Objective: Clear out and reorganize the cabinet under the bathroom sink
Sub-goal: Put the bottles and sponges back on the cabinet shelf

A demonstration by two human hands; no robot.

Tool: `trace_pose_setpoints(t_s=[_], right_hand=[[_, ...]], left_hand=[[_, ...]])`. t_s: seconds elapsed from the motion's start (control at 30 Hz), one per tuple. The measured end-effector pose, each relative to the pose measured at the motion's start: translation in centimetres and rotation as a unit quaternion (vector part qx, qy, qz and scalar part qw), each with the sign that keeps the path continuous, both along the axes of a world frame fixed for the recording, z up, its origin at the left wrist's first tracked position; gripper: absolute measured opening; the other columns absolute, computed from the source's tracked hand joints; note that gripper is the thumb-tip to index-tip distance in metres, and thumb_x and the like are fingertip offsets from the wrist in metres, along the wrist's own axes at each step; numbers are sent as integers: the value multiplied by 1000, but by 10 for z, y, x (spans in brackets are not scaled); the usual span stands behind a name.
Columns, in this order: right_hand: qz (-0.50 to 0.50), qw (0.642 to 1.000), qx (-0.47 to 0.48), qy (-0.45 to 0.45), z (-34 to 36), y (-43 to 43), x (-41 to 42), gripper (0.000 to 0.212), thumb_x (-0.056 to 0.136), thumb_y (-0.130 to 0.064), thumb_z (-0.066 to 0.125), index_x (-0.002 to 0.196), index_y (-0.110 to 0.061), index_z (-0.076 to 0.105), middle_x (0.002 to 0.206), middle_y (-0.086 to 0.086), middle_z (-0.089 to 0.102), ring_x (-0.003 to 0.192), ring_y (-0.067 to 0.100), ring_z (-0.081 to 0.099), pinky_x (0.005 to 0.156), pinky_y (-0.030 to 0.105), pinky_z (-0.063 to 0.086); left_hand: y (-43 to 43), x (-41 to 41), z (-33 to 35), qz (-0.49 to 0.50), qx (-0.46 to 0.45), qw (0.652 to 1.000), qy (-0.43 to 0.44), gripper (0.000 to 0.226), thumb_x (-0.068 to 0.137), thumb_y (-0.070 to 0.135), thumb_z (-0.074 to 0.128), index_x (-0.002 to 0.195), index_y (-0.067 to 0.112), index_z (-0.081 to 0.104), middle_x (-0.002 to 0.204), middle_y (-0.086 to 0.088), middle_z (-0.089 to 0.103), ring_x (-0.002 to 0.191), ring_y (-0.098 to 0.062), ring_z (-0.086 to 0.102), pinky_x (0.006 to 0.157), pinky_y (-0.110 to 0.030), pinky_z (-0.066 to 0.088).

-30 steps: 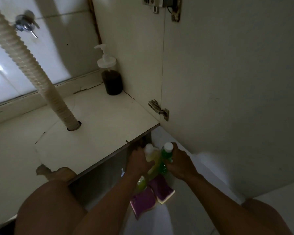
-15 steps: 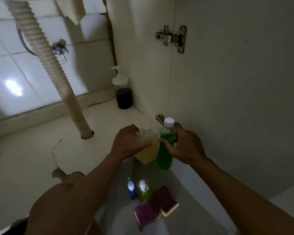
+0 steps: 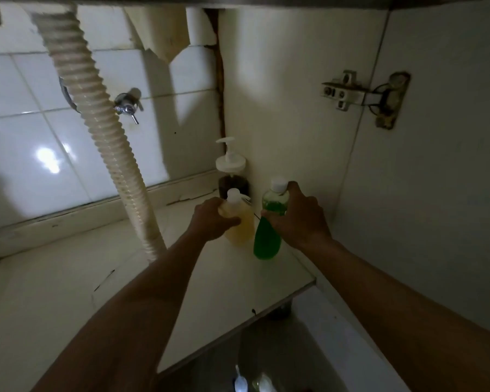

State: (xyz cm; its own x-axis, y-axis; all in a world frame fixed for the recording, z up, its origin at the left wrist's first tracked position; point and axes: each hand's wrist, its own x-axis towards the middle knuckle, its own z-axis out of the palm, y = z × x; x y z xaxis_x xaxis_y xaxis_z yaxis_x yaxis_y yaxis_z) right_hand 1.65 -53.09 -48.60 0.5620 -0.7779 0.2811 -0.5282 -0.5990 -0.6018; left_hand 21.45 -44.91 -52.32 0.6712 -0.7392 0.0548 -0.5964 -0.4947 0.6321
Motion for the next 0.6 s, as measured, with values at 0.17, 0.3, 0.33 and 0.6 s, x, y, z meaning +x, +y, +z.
trace_pose_setpoints(t_s=[0.17, 0.3, 0.33, 0.6], right_hand=[[-11, 1000, -6, 11, -21, -21, 34, 66, 82, -50, 72, 133, -24, 39, 114, 11, 63, 103, 35, 62, 76, 35, 49], [-30, 1000, 3, 1, -36, -36, 51, 63, 81, -45, 76, 129, -20, 44, 114, 9, 65, 102, 33, 64, 77, 36, 54], [-36, 999, 0, -2, -37, -39, 55, 62, 81, -44, 76, 128, -18, 45, 116, 9, 65, 104, 32, 64, 78, 36, 53], [-63, 998, -5, -19, -34, -48, 82, 66, 81, -41, 77, 133, -14, 45, 125, 10, 62, 113, 31, 62, 85, 36, 53]], left_hand=[[-37, 22, -27, -13, 8, 1000, 9, 77, 79, 38, 79, 144, 16, 43, 142, -9, 49, 126, -26, 48, 94, -30, 40], [-62, 36, -35, -29, 13, 999, 8, 71, 83, 38, 76, 144, 18, 44, 140, -8, 51, 122, -24, 50, 89, -29, 40], [-68, 40, -36, -30, 15, 999, 8, 71, 83, 38, 75, 144, 19, 43, 139, -8, 51, 121, -24, 51, 88, -29, 41], [-92, 41, -45, -25, -22, 999, 19, 74, 84, 37, 75, 146, 19, 39, 138, -8, 54, 121, -25, 55, 88, -27, 43]])
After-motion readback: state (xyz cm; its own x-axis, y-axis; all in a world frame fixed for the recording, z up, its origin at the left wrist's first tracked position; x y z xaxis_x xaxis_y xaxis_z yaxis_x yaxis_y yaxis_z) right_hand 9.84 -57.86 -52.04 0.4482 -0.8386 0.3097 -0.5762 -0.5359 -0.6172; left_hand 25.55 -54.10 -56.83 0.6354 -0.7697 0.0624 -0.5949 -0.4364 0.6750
